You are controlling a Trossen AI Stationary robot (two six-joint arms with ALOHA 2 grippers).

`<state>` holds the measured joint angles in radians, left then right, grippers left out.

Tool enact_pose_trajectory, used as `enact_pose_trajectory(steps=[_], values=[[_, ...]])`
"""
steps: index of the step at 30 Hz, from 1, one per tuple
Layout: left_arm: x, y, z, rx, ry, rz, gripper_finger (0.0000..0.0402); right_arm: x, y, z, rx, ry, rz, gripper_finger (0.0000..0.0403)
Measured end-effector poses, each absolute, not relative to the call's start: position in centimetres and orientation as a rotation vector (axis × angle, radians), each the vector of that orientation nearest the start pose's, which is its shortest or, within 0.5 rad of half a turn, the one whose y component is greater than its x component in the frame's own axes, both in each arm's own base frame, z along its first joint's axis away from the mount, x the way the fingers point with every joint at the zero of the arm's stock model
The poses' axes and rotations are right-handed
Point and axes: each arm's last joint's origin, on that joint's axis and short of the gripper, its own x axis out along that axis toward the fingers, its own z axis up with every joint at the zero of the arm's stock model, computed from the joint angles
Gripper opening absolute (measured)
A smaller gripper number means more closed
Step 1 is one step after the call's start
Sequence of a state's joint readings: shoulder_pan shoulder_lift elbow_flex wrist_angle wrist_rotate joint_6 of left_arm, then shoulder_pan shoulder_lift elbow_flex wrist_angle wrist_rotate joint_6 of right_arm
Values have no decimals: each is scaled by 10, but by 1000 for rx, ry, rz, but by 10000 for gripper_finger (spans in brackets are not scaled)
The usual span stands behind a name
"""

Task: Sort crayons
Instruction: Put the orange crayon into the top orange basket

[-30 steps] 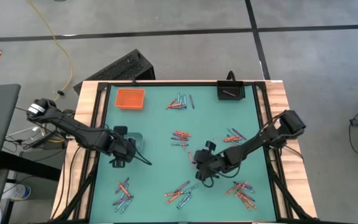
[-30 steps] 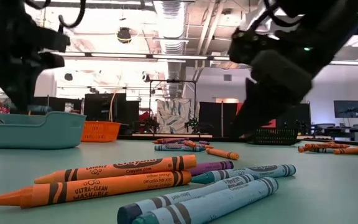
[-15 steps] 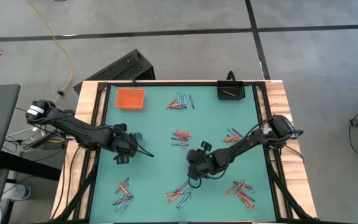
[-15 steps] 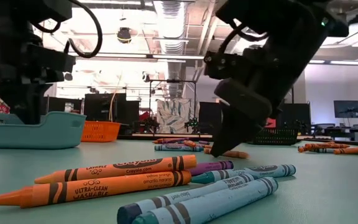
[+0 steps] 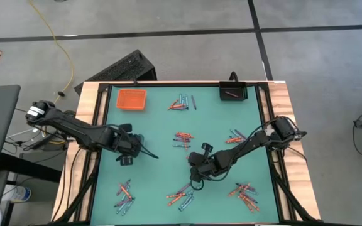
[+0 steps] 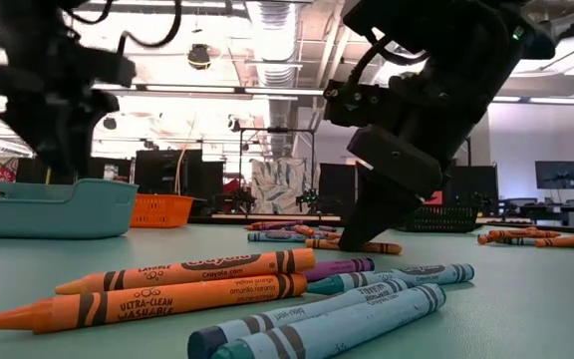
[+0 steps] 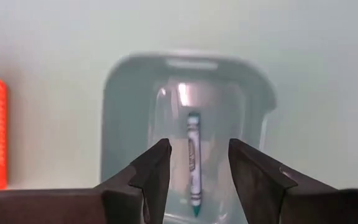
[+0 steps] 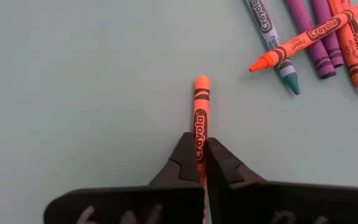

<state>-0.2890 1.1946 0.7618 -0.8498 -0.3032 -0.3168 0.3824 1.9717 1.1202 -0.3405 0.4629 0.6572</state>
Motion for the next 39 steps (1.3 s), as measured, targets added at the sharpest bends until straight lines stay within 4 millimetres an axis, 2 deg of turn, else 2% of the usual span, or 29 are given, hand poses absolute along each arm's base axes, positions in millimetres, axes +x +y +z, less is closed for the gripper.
enact_pose_trajectory(steps=[4,9,17,27,35,39], values=[[201,-50,224,138,1115,197,153,342,124,119,91,987,-396,3],[218,-54,236,165,939,129,153,338,124,135,62,966,-367,2],[237,-60,253,216,687,60,153,332,132,180,12,795,-334,1],[253,-66,281,286,361,-16,153,323,149,243,-118,484,-256,0],[259,-70,300,315,149,-72,153,323,160,277,-235,255,-185,0],[259,-72,310,324,34,-130,153,325,161,288,-284,170,-179,0]])
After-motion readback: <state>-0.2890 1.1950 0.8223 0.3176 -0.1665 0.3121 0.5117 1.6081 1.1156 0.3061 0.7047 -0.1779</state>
